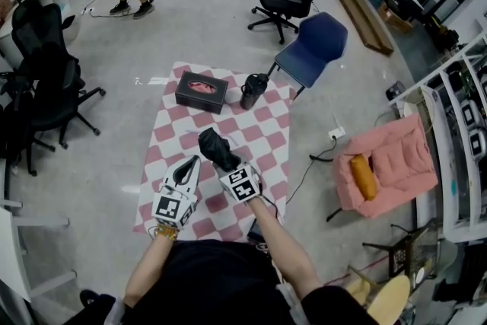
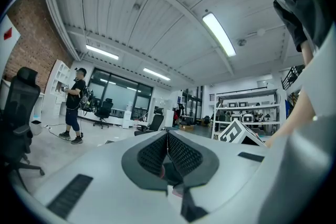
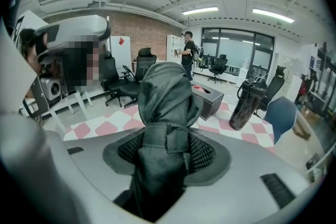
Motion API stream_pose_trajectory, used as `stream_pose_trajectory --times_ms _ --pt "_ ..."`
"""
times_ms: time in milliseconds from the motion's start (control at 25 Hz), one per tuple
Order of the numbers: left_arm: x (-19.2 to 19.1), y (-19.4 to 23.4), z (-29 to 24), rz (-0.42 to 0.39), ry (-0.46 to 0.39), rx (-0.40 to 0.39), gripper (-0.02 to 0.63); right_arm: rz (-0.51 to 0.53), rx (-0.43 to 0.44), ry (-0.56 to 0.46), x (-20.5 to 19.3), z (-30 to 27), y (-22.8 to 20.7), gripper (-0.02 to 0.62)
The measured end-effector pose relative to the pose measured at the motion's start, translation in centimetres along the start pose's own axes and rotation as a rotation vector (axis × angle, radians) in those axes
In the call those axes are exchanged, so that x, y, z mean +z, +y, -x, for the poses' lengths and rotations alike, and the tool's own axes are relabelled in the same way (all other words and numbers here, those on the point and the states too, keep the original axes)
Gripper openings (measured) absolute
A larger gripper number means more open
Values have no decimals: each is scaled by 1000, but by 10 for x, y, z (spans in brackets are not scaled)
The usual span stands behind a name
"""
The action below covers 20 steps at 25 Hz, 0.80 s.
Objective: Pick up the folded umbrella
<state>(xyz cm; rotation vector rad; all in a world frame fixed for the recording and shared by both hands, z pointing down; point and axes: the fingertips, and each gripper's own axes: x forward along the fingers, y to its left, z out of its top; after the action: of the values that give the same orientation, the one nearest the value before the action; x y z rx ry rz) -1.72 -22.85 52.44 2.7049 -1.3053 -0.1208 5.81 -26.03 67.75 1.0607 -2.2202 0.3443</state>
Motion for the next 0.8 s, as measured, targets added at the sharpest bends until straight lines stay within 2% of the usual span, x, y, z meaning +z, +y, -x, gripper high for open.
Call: stream_pose_trajectory --times_ms 320,800 --pt "2 -4 0 -6 3 -14 15 -17 -11 -51 17 13 1 219" --pt "7 -14 -5 -16 0 -49 15 -49 -2 -176 65 41 11 219"
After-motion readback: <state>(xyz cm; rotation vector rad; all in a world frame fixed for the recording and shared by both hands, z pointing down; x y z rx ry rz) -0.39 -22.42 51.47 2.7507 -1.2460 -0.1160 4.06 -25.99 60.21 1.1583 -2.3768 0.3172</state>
